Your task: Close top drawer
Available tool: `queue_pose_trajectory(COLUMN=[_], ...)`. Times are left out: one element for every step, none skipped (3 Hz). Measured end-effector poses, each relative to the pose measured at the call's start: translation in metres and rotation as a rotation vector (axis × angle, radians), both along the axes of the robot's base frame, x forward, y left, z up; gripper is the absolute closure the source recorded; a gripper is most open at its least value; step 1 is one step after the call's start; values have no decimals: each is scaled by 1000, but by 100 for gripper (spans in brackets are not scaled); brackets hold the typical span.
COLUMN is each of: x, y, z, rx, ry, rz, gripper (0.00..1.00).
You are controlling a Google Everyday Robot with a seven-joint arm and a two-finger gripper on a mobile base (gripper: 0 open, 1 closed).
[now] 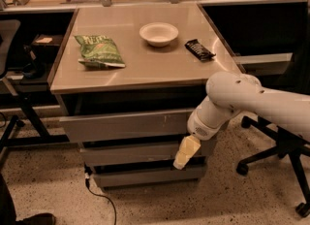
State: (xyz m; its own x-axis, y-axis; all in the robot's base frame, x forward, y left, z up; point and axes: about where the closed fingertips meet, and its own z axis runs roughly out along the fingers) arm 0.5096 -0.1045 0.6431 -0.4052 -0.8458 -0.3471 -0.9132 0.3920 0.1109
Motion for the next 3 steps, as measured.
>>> queue_pose_trajectory(x=[0,0,0], y=[0,0,0], z=[0,0,0], rx=[0,0,0], ry=[0,0,0], rz=[0,0,0], gripper=[19,42,66])
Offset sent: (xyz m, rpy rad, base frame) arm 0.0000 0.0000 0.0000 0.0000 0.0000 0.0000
